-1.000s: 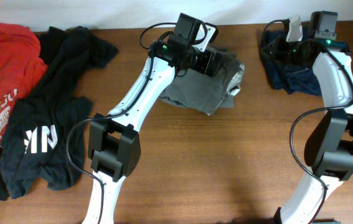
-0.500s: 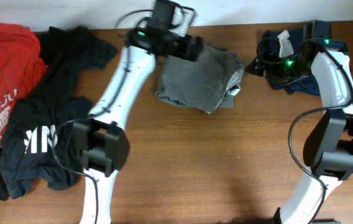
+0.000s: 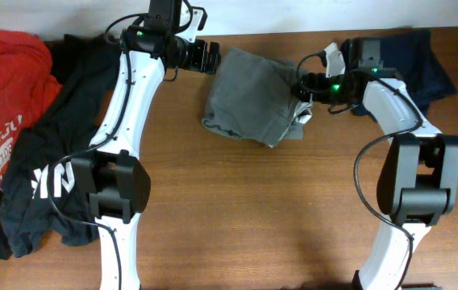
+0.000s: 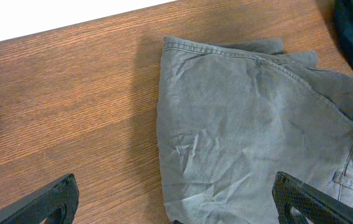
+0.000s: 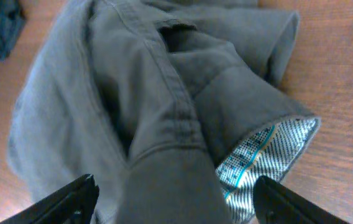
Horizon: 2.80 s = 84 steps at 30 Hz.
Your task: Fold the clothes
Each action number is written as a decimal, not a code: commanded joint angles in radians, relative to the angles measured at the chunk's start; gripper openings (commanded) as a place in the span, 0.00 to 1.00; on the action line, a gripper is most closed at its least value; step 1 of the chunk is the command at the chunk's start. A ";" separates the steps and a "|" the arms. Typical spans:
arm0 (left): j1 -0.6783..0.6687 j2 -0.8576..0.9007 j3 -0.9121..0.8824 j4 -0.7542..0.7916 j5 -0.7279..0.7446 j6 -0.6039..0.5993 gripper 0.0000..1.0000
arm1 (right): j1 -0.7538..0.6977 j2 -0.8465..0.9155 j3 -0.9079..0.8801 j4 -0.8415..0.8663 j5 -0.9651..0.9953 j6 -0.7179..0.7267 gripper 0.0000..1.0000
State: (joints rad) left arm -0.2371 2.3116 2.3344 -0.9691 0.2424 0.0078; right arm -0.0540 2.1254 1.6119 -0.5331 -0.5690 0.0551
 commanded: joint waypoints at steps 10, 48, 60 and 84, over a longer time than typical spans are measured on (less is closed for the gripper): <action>-0.005 -0.040 0.019 -0.012 -0.030 0.039 0.99 | -0.003 0.057 -0.066 0.245 0.049 0.104 0.42; -0.025 -0.040 0.019 -0.021 -0.032 0.069 0.99 | 0.029 0.211 0.274 0.307 0.098 0.141 0.98; -0.016 -0.040 0.019 -0.054 -0.194 0.077 0.99 | -0.033 0.232 0.401 -0.061 0.098 -0.013 0.99; 0.012 -0.040 0.019 -0.126 -0.206 0.077 0.99 | 0.040 0.396 0.388 -0.166 -0.002 -0.051 0.12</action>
State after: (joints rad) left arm -0.2260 2.3116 2.3344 -1.0939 0.0463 0.0681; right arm -0.0345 2.4809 2.0064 -0.6865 -0.5556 0.0097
